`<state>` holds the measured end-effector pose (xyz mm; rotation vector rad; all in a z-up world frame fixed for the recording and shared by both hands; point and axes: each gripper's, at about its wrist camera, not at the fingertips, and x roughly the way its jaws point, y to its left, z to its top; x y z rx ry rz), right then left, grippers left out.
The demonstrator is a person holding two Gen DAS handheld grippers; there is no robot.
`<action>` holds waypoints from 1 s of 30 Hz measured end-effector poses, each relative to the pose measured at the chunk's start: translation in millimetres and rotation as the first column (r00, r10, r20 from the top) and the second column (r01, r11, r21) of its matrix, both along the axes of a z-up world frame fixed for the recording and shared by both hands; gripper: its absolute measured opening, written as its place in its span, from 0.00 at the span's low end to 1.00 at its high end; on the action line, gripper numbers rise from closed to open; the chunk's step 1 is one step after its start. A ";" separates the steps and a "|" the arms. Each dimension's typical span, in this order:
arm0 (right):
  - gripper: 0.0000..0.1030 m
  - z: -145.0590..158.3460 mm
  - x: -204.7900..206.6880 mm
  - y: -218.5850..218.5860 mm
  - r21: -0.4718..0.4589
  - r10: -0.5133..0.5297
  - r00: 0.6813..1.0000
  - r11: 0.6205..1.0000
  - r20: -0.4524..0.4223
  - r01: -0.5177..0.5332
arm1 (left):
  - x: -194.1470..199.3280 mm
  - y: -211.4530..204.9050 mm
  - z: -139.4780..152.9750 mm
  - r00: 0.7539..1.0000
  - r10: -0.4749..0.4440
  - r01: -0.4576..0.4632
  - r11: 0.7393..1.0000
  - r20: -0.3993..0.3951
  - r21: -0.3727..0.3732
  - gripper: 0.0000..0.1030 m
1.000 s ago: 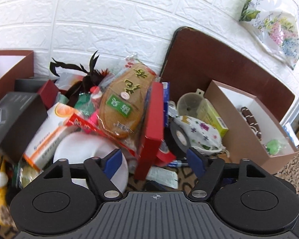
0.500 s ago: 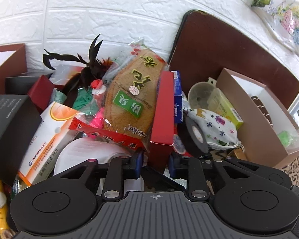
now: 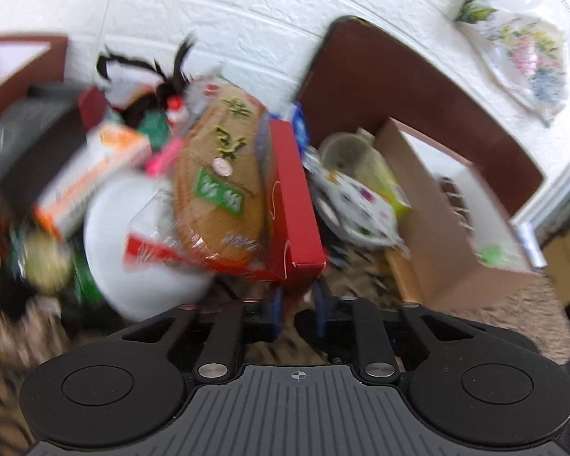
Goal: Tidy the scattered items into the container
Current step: 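Reach into the pile and grasp the red-and-white gift box with left tool, then lift the red-and-white gift box with left tool toward the cardboard box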
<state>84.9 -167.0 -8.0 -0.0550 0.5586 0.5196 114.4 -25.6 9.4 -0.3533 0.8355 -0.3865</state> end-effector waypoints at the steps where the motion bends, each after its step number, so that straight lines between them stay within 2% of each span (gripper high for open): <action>1: 0.14 0.4 -9.8 -3.4 -0.002 0.009 1.000 1.000 -0.005 -0.009 | -10.9 -0.4 -1.2 1.000 -0.002 0.002 1.000 -0.008 -0.010 0.09; 5: 0.12 -1.7 -49.0 -16.6 -0.019 0.033 0.999 0.999 -0.020 -0.033 | -51.8 -3.5 -11.5 1.000 -0.008 0.008 1.000 -0.026 -0.009 0.11; 6: 0.12 -3.1 -57.3 -19.0 -0.021 0.044 0.999 0.999 -0.028 -0.044 | -59.2 -4.4 -15.7 0.999 -0.011 0.011 1.000 -0.032 0.002 0.16; 7: 0.12 -5.4 -64.7 -20.9 -0.022 0.053 0.998 0.998 -0.040 -0.053 | -64.4 -5.3 -19.4 0.999 -0.012 0.013 1.000 -0.037 0.013 0.28; 8: 0.12 -8.0 -70.9 -22.1 -0.023 0.054 0.997 0.998 -0.053 -0.055 | -68.6 -5.4 -21.8 0.999 -0.003 0.005 1.000 -0.035 0.029 0.35; 9: 0.12 -10.6 -75.0 -22.5 -0.028 0.050 0.997 0.998 -0.063 -0.052 | -71.1 -6.0 -22.9 1.000 0.009 -0.008 0.999 -0.028 0.045 0.38; 11: 0.12 -13.8 -76.5 -23.4 -0.050 0.019 0.998 0.999 -0.066 -0.023 | -71.5 -6.8 -21.0 1.000 0.019 -0.019 0.998 0.000 0.063 0.53; 12: 0.12 -13.8 -75.1 -24.9 -0.057 -0.006 0.998 0.998 -0.065 0.002 | -70.9 -7.0 -19.8 1.000 0.024 -0.026 0.997 0.019 0.072 0.57; 14: 0.19 -11.4 -68.4 -30.6 -0.049 -0.047 0.997 0.998 -0.058 0.044 | -65.2 -7.3 -18.8 0.998 0.049 -0.054 0.994 0.047 0.099 0.68; 15: 0.31 -10.2 -64.9 -34.3 -0.040 -0.068 0.996 0.997 -0.055 0.065 | -60.8 -6.5 -19.9 0.997 0.062 -0.067 0.992 0.051 0.107 0.69; 16: 0.38 -9.4 -61.8 -37.7 -0.034 -0.091 0.995 0.995 -0.050 0.089 | -57.5 -5.9 -21.5 0.996 0.073 -0.078 0.991 0.050 0.111 0.71; 17: 0.50 -9.8 -59.8 -40.9 -0.032 -0.111 0.993 0.993 -0.044 0.110 | -53.4 -5.0 -23.8 0.996 0.076 -0.081 0.991 0.044 0.109 0.71; 18: 0.53 -10.5 -57.1 -42.9 -0.033 -0.130 0.991 0.991 -0.038 0.129 | -50.1 -4.7 -26.6 0.997 0.075 -0.079 0.991 0.036 0.108 0.71; 24: 0.59 -27.2 -41.5 -52.9 -0.044 -0.185 0.979 0.982 -0.081 0.182 | -29.7 -12.5 -41.8 0.999 0.031 -0.030 0.997 -0.014 0.065 0.70; 30: 0.62 -41.2 -24.8 -61.8 -0.058 -0.216 0.969 0.976 -0.118 0.210 | 0.7 -38.4 -58.4 1.000 -0.010 0.012 0.996 -0.021 0.088 0.70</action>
